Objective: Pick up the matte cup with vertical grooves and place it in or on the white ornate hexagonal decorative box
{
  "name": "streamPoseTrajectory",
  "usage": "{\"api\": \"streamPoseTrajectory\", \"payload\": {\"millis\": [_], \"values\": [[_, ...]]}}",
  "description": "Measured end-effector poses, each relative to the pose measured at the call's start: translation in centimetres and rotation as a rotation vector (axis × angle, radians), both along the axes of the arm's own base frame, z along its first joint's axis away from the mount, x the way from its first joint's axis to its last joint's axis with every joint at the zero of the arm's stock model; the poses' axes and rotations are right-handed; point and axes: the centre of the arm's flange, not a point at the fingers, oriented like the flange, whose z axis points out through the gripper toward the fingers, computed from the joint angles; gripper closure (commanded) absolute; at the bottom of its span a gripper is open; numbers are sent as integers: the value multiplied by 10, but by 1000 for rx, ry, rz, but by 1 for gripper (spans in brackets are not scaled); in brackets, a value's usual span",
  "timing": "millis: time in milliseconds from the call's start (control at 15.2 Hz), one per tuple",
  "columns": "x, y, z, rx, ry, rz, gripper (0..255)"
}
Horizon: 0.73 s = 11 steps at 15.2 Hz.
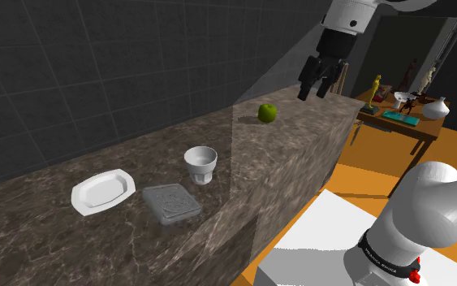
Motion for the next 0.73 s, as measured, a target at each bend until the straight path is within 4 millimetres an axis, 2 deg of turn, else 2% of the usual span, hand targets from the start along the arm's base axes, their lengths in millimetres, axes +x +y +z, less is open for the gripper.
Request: {"api": "streamPoseTrajectory", "payload": {"millis": [132, 396, 726], "values": [[3, 2, -6, 1, 1, 2, 0], [39, 12, -33, 11, 9, 15, 0], [88, 24, -77, 24, 20, 35, 0]]}}
